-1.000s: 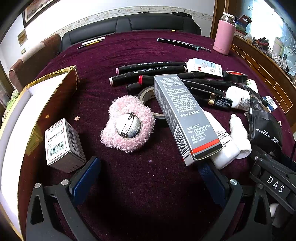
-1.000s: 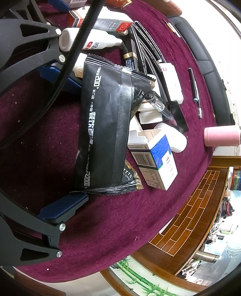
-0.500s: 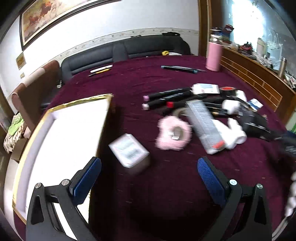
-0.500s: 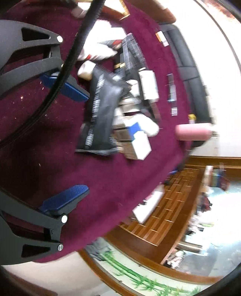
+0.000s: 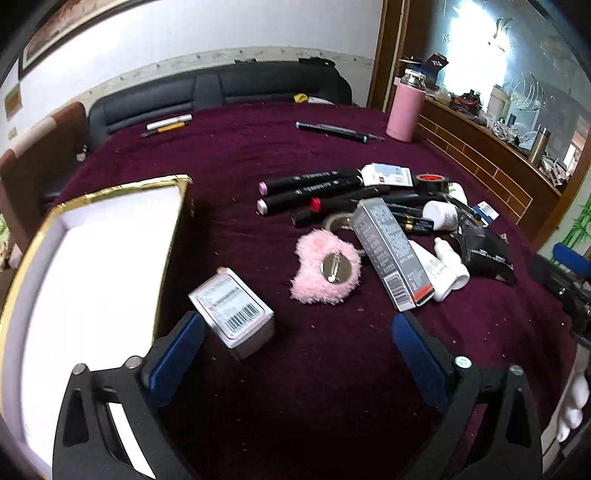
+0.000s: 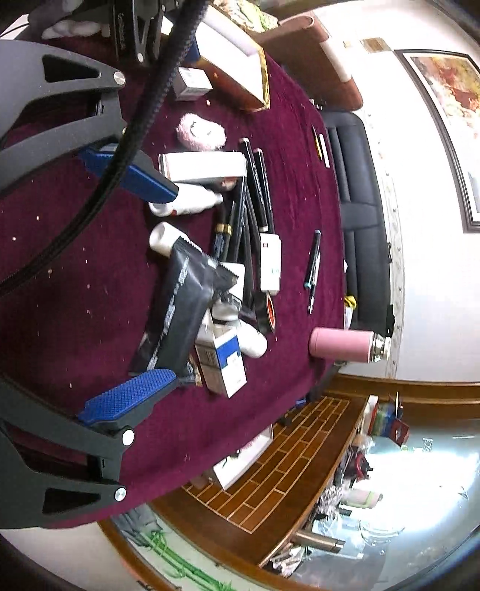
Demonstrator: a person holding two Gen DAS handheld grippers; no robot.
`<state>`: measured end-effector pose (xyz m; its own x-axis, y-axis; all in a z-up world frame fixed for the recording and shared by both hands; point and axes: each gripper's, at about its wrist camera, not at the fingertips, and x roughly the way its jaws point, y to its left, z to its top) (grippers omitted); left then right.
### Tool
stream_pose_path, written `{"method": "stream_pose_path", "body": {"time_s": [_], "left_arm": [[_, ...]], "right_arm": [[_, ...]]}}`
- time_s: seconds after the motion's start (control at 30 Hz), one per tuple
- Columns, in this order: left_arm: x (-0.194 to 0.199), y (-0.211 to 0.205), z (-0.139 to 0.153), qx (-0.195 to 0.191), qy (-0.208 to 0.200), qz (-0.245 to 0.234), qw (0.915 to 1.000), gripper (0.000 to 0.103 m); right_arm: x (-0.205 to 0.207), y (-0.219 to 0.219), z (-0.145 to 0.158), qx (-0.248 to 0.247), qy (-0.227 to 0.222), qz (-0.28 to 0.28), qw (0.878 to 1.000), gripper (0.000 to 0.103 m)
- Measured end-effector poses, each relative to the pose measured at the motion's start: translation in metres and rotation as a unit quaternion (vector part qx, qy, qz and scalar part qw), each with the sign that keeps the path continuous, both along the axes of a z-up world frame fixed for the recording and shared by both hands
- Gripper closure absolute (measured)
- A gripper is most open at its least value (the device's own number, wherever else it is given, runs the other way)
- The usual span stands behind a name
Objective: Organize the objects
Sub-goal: 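Grasp the small white barcode box with the left gripper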
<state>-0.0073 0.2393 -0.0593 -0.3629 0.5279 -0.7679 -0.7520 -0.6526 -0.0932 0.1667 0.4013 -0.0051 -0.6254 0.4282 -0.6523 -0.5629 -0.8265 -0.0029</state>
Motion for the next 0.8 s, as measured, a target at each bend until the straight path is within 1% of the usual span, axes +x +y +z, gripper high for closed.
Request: {"method": "stream_pose_path", "body": {"time_s": [0.03, 0.1, 0.13, 0.17, 0.2, 0.23, 0.3, 0.4, 0.47, 0.5, 0.53, 0.57, 0.6, 0.63, 0.67, 0.7, 0.73, 0.77, 0.8], "left_arm": [[-0.001, 0.000, 0.000, 0.010, -0.016, -0.006, 0.9998, 0.012], [-0.002, -0.002, 0.002, 0.037, -0.038, -0.019, 0.9984, 0.016], [-0.002, -0.004, 0.003, 0.054, -0.053, -0.031, 0.9967, 0.020], [-0.003, -0.004, 0.003, 0.059, -0.058, -0.035, 0.9960, 0.021], [-0.004, -0.002, 0.003, 0.054, -0.055, -0.031, 0.9966, 0.021], [-0.006, 0.001, 0.002, 0.038, -0.042, -0.020, 0.9982, 0.021], [-0.012, 0.005, 0.002, 0.019, -0.031, -0.005, 0.9993, 0.021], [-0.024, 0.009, -0.001, -0.008, -0.025, 0.025, 0.9993, 0.021], [-0.031, 0.015, -0.010, -0.030, -0.028, 0.041, 0.9983, 0.021], [-0.034, 0.021, -0.017, -0.047, -0.030, 0.044, 0.9975, 0.021], [-0.032, 0.027, -0.022, -0.067, -0.013, 0.046, 0.9966, 0.022], [-0.029, 0.034, -0.026, -0.082, 0.003, 0.041, 0.9958, 0.028], [-0.027, 0.039, -0.029, -0.091, 0.006, 0.035, 0.9952, 0.047], [-0.026, 0.042, -0.030, -0.098, 0.019, 0.045, 0.9940, 0.061], [-0.027, 0.040, -0.028, -0.086, 0.015, 0.053, 0.9947, 0.070], [-0.029, 0.036, -0.025, -0.072, 0.009, 0.059, 0.9956, 0.074], [-0.032, 0.028, -0.020, -0.037, -0.016, 0.055, 0.9977, 0.074], [-0.033, 0.023, -0.018, -0.022, -0.029, 0.059, 0.9976, 0.074], [-0.034, 0.018, -0.015, -0.014, -0.034, 0.065, 0.9972, 0.074]], "right_arm": [[0.001, -0.001, -0.002, -0.003, 0.001, 0.001, 1.000, 0.010], [0.001, 0.000, -0.003, -0.011, 0.004, 0.004, 1.000, 0.010], [0.001, 0.002, -0.004, -0.015, 0.005, 0.005, 1.000, 0.010], [0.001, 0.004, -0.004, -0.019, 0.007, 0.005, 1.000, 0.010], [0.001, 0.005, -0.005, -0.022, 0.009, 0.006, 1.000, 0.010], [0.001, 0.006, -0.005, -0.025, 0.010, 0.007, 1.000, 0.010], [0.000, 0.008, -0.005, -0.030, 0.012, 0.009, 0.999, 0.010], [-0.002, 0.008, -0.004, -0.031, 0.013, 0.010, 0.999, 0.010], [-0.003, 0.007, -0.002, -0.034, 0.015, 0.013, 0.999, 0.010], [-0.005, 0.006, -0.001, -0.034, 0.015, 0.015, 0.999, 0.010], [-0.007, 0.006, 0.000, -0.036, 0.016, 0.020, 0.999, 0.010], [-0.009, 0.005, 0.001, -0.039, 0.016, 0.025, 0.999, 0.010], [-0.012, 0.005, 0.002, -0.044, 0.016, 0.032, 0.998, 0.010], [-0.016, 0.005, 0.004, -0.050, 0.016, 0.040, 0.998, 0.010], [-0.021, 0.005, 0.006, -0.054, 0.016, 0.048, 0.997, 0.010], [-0.027, 0.005, 0.007, -0.057, 0.015, 0.057, 0.997, 0.011], [-0.032, 0.004, 0.008, -0.062, 0.013, 0.066, 0.996, 0.012], [-0.039, 0.004, 0.008, -0.065, 0.009, 0.073, 0.995, 0.015], [-0.047, 0.003, 0.009, -0.067, 0.004, 0.080, 0.995, 0.016]]}}
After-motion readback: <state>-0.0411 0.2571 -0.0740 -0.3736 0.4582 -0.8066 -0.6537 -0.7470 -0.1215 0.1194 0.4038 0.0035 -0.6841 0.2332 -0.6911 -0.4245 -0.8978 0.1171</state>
